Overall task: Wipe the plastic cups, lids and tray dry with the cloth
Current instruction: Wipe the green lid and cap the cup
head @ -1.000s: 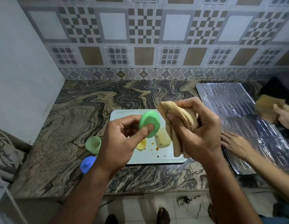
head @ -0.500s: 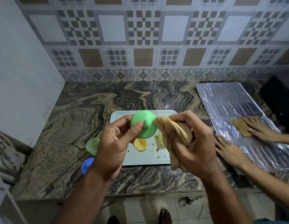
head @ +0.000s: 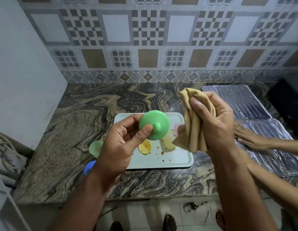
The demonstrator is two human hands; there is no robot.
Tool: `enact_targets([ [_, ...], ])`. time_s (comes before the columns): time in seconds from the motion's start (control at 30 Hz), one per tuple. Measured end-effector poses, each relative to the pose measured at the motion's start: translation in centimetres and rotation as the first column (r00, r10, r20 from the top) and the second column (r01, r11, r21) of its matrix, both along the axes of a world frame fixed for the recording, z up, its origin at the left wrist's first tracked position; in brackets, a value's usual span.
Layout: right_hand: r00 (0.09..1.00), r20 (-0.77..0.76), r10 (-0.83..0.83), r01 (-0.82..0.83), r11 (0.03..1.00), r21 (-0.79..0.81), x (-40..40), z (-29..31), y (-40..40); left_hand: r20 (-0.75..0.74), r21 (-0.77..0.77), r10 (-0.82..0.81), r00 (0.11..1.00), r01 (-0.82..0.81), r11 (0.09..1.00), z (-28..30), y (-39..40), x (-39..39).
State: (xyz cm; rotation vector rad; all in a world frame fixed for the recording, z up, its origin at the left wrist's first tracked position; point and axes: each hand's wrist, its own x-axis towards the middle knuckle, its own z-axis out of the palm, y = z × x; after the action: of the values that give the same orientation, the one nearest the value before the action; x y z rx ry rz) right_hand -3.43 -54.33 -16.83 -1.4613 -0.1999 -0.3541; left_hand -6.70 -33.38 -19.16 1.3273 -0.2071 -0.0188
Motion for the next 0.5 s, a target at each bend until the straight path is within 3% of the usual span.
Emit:
enact_targets([
  [0.1, 0.998, -0.050, -0.026, 0.025, 0.999, -0.027, -0.7, -1.2, -1.0, -0.108, -0.157, 0.006, 0.994, -0.023, 0.987, -0.4, 0.4, 0.3],
  [0.27, 0.996, -0.043, 0.084, -0.087, 0.995, -0.054, -2.4, -1.0, 1.9, -0.130, -0.218, -0.042, 0.991, 0.012, 0.976, -0.5, 0.0, 0.2],
  [0.37, 0.989, -0.102, 0.103, -0.104, 0.995, -0.005, -2.9, -1.4, 3.2, -0.131, -0.181, -0.049, 0.990, 0.025, 0.983, -0.4, -0.1, 0.4],
  [0.43, 0.993, -0.084, 0.084, -0.081, 0.996, 0.038, -3.3, -1.7, 5.0, -0.108, -0.071, 0.030, 0.994, -0.038, 0.997, -0.4, -0.1, 0.5],
  [0.47, 0.999, -0.025, 0.043, -0.043, 0.999, 0.010, -3.2, -2.7, 4.4, -0.088, -0.018, 0.080, 0.993, -0.082, 0.996, -0.3, -0.1, 0.4],
  [0.5, 0.999, -0.038, 0.023, -0.019, 0.996, 0.082, -2.4, -4.3, 1.9, -0.053, 0.013, 0.123, 0.991, -0.122, 0.992, -0.3, -0.1, 0.3],
])
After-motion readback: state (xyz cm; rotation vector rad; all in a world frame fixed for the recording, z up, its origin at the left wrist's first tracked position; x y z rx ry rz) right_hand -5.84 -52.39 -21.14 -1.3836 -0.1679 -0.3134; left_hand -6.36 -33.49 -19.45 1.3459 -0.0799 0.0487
